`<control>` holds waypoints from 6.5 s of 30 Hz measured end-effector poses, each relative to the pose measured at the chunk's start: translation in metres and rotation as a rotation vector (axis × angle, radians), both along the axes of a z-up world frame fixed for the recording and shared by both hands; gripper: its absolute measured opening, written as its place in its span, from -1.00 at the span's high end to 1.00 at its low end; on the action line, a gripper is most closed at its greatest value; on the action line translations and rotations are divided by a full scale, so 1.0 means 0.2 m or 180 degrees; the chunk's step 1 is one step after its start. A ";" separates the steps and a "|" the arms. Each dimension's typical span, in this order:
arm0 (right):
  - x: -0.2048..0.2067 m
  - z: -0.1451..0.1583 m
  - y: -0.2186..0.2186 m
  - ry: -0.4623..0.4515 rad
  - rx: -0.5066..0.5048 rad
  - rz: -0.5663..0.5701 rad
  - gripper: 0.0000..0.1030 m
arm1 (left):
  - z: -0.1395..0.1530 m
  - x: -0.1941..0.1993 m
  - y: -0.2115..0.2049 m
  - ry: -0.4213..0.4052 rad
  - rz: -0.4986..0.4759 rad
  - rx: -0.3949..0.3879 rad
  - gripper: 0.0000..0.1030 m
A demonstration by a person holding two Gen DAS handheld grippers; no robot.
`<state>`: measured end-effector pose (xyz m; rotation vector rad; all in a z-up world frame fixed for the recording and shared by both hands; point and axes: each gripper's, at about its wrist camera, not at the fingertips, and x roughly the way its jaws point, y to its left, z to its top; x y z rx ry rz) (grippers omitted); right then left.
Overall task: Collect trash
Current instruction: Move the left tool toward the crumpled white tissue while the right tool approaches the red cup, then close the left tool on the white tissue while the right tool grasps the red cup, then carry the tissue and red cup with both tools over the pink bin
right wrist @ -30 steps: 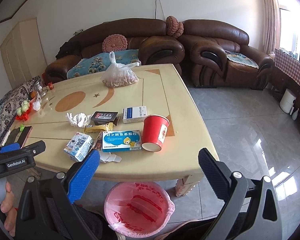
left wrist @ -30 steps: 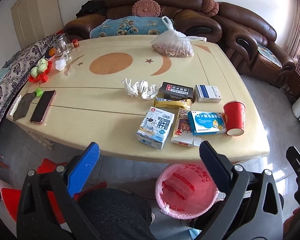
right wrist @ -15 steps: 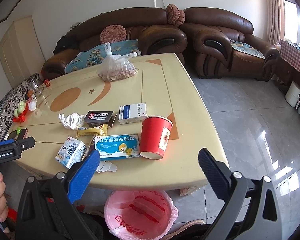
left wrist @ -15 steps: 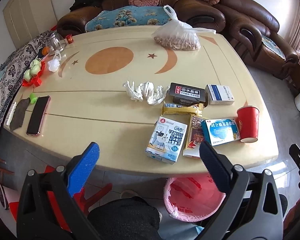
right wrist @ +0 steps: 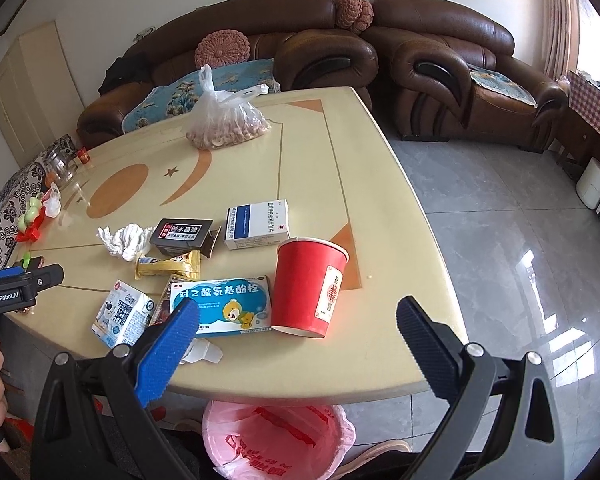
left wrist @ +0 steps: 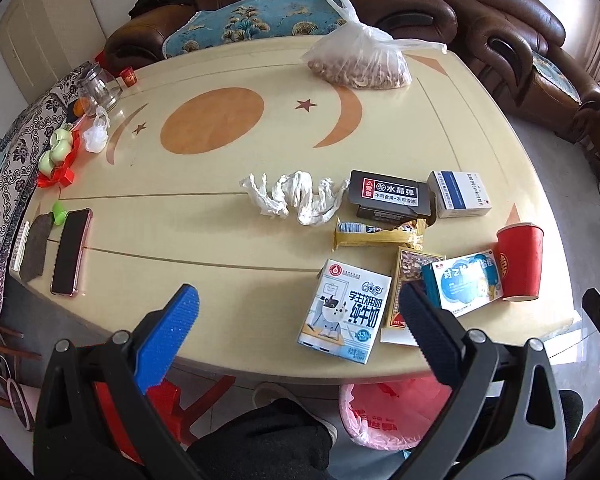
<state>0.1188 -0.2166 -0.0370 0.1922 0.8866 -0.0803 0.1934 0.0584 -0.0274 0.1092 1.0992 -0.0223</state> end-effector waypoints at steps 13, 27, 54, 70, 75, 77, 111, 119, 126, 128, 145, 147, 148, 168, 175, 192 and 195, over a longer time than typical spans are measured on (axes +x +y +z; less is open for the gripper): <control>0.17 -0.10 -0.01 0.0140 0.0016 -0.0012 -0.88 | -0.11 0.21 0.02 0.0146 0.0033 0.0118 -0.90; 0.33 -0.27 -0.02 0.0377 -0.0007 -0.0023 -0.88 | -0.32 0.45 0.05 0.0354 0.0040 0.0308 -0.90; 0.54 -0.55 -0.11 0.0672 0.0404 -0.0008 -0.88 | -0.70 0.86 0.10 0.1056 -0.0303 -0.0434 -0.89; 0.54 -0.58 -0.12 0.0627 0.0303 0.0025 -0.24 | -0.65 0.86 0.02 0.1182 -0.0253 -0.0308 0.20; 0.53 -0.57 -0.12 0.0577 0.0283 -0.0009 -0.19 | -0.65 0.86 0.05 0.1227 -0.0227 -0.0373 0.37; 0.52 -0.54 -0.12 0.0536 0.0274 0.0004 -0.18 | -0.64 0.86 0.06 0.1215 -0.0210 -0.0366 0.39; 0.02 0.11 0.11 -0.0171 0.0005 0.0324 -0.18 | 0.04 0.03 0.09 0.0230 -0.0541 -0.0233 0.42; -0.16 0.16 0.16 -0.0176 -0.0011 0.0383 -0.18 | 0.07 -0.19 0.06 0.0201 -0.0650 -0.0271 0.42; -0.32 0.17 0.22 -0.0178 0.0001 0.0474 -0.18 | 0.04 -0.36 0.01 0.0211 -0.0774 -0.0271 0.42; -0.36 0.17 0.23 -0.0177 0.0015 0.0514 -0.18 | 0.02 -0.41 -0.02 0.0223 -0.0835 -0.0270 0.42; -0.60 -0.01 0.25 0.0013 0.0017 0.0558 -0.19 | -0.19 -0.74 -0.24 0.0408 -0.1239 -0.0277 0.42; -0.62 -0.03 0.25 0.0046 0.0010 0.0566 -0.19 | -0.23 -0.77 -0.26 0.0419 -0.1278 -0.0264 0.42; -0.62 -0.04 0.25 0.0057 -0.0002 0.0568 -0.19 | -0.24 -0.79 -0.26 0.0429 -0.1289 -0.0264 0.42; -0.65 -0.30 0.24 0.0348 0.0128 0.0547 -0.19 | -0.48 -0.92 -0.37 0.0477 -0.1482 -0.0103 0.42; -0.61 -0.45 0.21 0.0540 0.0217 0.0512 -0.19 | -0.60 -0.90 -0.41 0.0626 -0.1502 -0.0126 0.42; -0.48 -0.79 0.15 0.0917 0.0310 0.0474 -0.21 | -0.97 -0.84 -0.41 0.1023 -0.1322 -0.0350 0.41; -0.47 -0.86 0.14 0.0991 0.0306 0.0463 -0.21 | -1.06 -0.82 -0.38 0.1142 -0.1176 -0.0526 0.41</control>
